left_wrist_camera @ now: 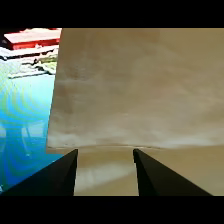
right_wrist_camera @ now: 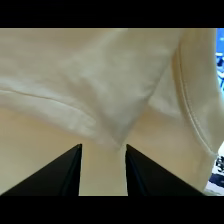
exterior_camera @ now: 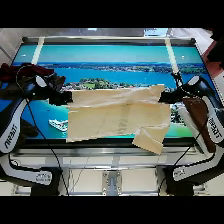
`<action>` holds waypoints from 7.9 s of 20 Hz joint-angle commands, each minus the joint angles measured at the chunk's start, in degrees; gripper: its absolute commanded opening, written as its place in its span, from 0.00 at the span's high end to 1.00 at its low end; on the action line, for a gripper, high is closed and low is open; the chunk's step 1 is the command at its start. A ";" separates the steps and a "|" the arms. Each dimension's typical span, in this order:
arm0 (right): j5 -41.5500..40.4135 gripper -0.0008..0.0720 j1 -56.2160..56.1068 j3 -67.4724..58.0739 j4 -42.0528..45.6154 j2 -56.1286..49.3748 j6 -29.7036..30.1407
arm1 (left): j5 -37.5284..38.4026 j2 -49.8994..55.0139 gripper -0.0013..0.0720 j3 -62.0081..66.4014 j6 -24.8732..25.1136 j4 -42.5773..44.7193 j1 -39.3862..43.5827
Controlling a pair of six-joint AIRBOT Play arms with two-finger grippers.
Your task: Fold the shirts.
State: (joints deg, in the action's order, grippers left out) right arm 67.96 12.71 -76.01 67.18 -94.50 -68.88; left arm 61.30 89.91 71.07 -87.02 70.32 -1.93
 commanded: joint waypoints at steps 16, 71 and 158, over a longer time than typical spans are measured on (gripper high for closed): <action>18.25 0.50 20.41 36.48 -3.82 29.07 0.00 | 3.06 -40.96 0.42 -22.77 3.89 -3.56 -0.02; 11.19 0.80 11.93 44.15 -6.97 29.55 -2.78 | 4.42 -41.18 0.42 -22.80 4.55 -5.99 0.00; -7.96 0.95 0.61 4.48 -15.17 16.87 -8.04 | -19.45 -16.44 0.97 -8.33 -11.93 1.44 -0.13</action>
State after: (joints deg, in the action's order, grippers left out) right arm 66.32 15.27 -66.92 52.71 -70.59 -75.24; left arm 42.44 65.28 57.23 -100.84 70.89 -2.11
